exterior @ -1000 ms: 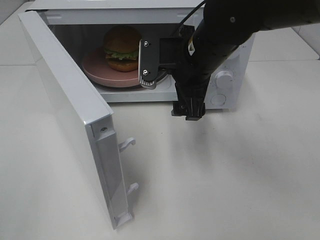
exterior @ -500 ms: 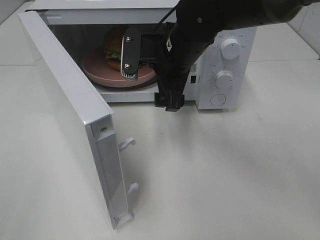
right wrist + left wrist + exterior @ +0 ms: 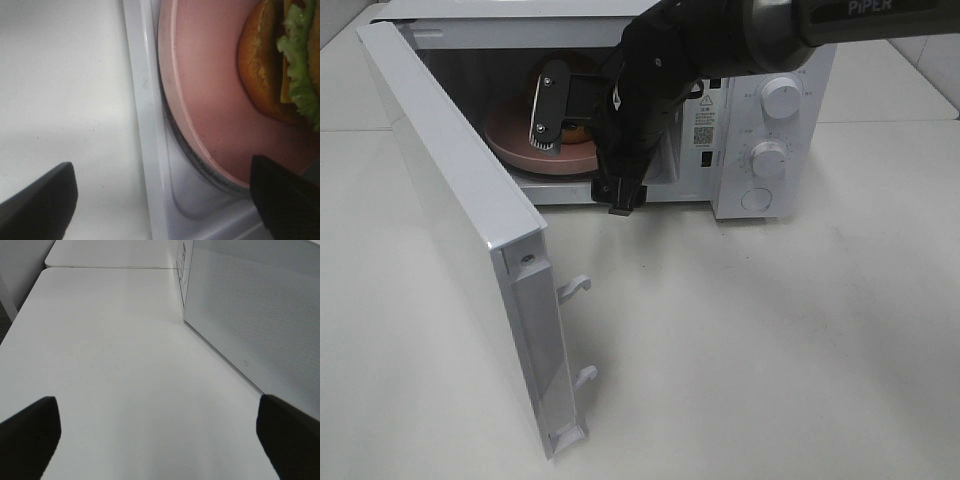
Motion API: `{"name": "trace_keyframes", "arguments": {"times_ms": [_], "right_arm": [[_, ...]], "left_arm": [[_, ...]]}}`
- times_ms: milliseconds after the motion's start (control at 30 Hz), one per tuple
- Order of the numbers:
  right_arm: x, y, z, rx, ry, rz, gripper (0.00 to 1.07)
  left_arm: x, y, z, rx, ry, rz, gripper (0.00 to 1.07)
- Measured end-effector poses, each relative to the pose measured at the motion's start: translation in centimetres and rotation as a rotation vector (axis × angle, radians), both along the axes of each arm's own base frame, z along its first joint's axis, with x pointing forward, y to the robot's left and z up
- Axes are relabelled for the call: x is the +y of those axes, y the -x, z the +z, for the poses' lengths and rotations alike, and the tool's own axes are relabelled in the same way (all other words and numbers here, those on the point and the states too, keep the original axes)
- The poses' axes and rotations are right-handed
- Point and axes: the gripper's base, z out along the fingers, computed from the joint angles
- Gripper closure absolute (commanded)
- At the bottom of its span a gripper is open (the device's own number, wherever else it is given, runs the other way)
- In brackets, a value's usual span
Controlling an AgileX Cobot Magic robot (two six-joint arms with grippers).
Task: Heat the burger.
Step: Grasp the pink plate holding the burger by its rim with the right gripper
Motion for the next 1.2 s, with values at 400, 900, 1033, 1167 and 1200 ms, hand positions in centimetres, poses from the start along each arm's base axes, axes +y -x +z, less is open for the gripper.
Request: {"name": "trace_keyframes", "arguments": {"times_ms": [400,900,1033,1167,1200], "right_arm": [[1.8,-2.5,-1.3,-0.002,-0.033,-0.048,0.22],[3.2,-4.7,-2.1,-0.024,-0.089,-0.094,0.26],[3.2,-4.8,-2.3,-0.021,-0.087,-0.095,0.27],[3.3,-4.8,-2.4,-0.02,-0.086,-0.096,0.29],[3.3,-4.8,-2.4,-0.02,-0.086,-0.096,0.3]], "left_arm": [[0.0,0.0,0.0,0.0,-0.001,0.001,0.04],[0.1,0.0,0.0,0.0,-0.007,0.004,0.04],[0.1,0.0,0.0,0.0,-0.007,0.004,0.04],[0.1,0.0,0.0,0.0,-0.007,0.005,0.04],[0.1,0.0,0.0,0.0,-0.007,0.005,0.04]]}}
